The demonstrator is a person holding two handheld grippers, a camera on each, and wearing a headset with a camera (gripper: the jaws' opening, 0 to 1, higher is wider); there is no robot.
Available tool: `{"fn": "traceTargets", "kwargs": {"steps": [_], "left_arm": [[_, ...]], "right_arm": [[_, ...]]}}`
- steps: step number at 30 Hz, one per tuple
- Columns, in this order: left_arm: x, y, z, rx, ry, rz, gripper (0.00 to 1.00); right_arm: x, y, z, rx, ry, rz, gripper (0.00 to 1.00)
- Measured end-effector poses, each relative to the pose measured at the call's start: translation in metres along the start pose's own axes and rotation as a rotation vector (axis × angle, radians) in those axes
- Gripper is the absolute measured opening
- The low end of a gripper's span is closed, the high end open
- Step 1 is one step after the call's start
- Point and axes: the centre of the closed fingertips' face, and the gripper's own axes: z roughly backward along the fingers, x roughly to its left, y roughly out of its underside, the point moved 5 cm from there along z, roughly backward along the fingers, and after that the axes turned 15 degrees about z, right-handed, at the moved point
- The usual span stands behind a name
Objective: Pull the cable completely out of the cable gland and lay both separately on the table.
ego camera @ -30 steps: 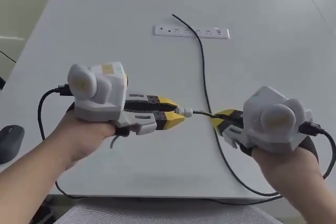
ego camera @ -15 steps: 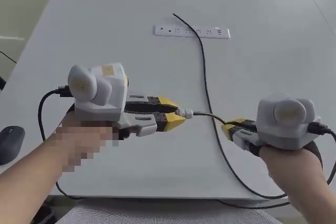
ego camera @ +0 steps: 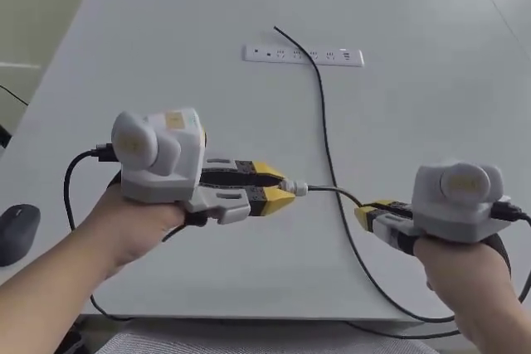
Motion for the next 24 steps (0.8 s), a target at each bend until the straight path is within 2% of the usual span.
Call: {"fn": "traceTargets", "kwargs": {"steps": [15, 19, 21, 24], "left_arm": [[0.001, -0.002, 0.003, -0.018, -0.006, 0.016, 0.15], [0.003, -0.003, 0.004, -0.026, -0.013, 0.023, 0.15], [0.003, -0.003, 0.005, -0.027, -0.015, 0.023, 0.15], [0.003, -0.001, 0.004, -0.022, -0.017, 0.021, 0.15]], "right_arm": [[-0.004, -0.008, 0.007, -0.042, 0.020, 0.082, 0.03], [-0.003, -0.014, 0.012, -0.041, 0.038, 0.185, 0.04], [-0.001, -0.015, 0.014, -0.036, 0.027, 0.239, 0.05], [0.003, -0.019, 0.018, -0.041, 0.033, 0.284, 0.09]]}}
